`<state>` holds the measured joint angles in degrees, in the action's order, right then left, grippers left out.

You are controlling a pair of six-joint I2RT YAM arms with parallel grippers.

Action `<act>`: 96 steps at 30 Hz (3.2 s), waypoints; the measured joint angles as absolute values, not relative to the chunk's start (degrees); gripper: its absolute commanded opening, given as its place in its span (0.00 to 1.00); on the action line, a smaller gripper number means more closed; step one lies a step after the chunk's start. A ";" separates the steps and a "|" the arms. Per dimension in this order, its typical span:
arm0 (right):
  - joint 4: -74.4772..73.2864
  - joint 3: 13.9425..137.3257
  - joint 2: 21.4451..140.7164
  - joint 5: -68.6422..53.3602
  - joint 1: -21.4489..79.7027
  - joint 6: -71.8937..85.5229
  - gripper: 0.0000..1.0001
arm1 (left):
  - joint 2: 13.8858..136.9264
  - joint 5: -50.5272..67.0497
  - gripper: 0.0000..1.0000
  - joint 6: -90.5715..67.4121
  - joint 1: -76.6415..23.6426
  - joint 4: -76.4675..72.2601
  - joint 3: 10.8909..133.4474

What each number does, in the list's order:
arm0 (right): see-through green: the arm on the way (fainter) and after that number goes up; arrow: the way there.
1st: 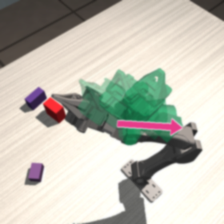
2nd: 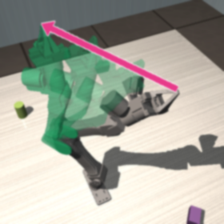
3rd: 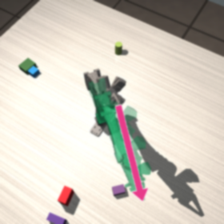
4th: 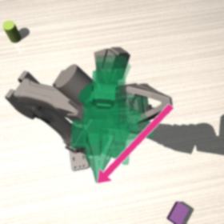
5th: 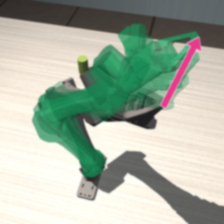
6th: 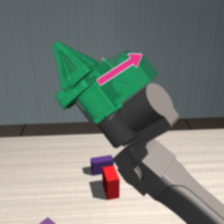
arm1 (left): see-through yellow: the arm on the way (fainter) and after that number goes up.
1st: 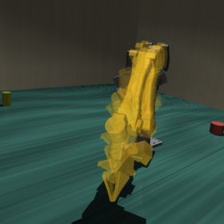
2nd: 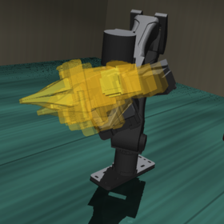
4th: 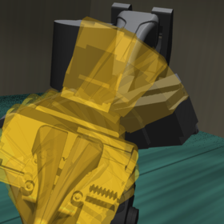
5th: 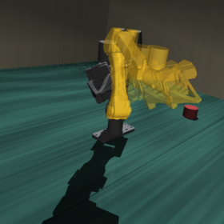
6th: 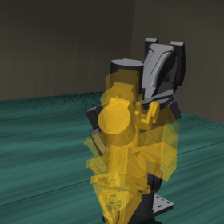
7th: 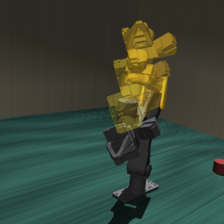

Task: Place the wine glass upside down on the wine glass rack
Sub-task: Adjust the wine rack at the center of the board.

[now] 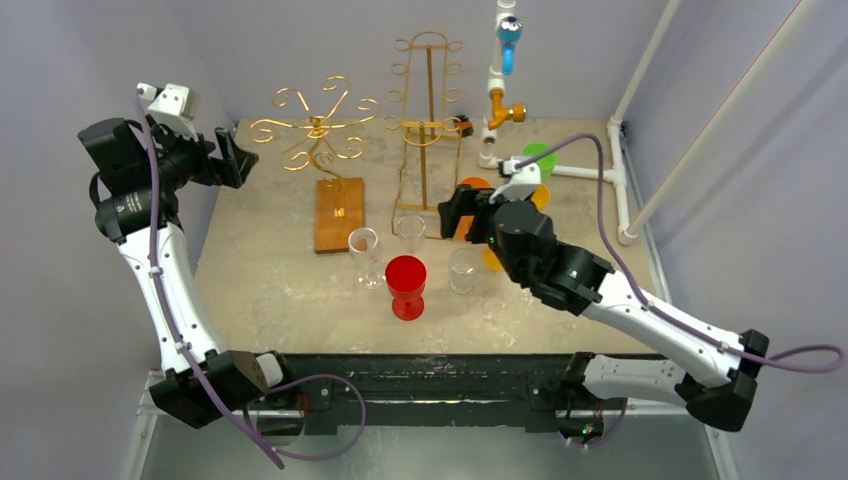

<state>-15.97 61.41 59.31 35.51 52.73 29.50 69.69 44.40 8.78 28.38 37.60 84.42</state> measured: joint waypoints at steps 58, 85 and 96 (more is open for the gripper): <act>-33.30 125.91 108.47 20.73 53.25 28.34 0.89 | 75.26 30.92 0.27 54.26 11.81 23.40 79.20; -31.73 119.63 108.07 12.51 52.99 31.94 0.86 | 58.52 24.84 0.00 75.46 11.16 15.29 62.89; -28.25 109.71 103.55 12.95 55.61 31.99 0.86 | 56.99 22.83 0.00 85.17 10.85 11.62 59.66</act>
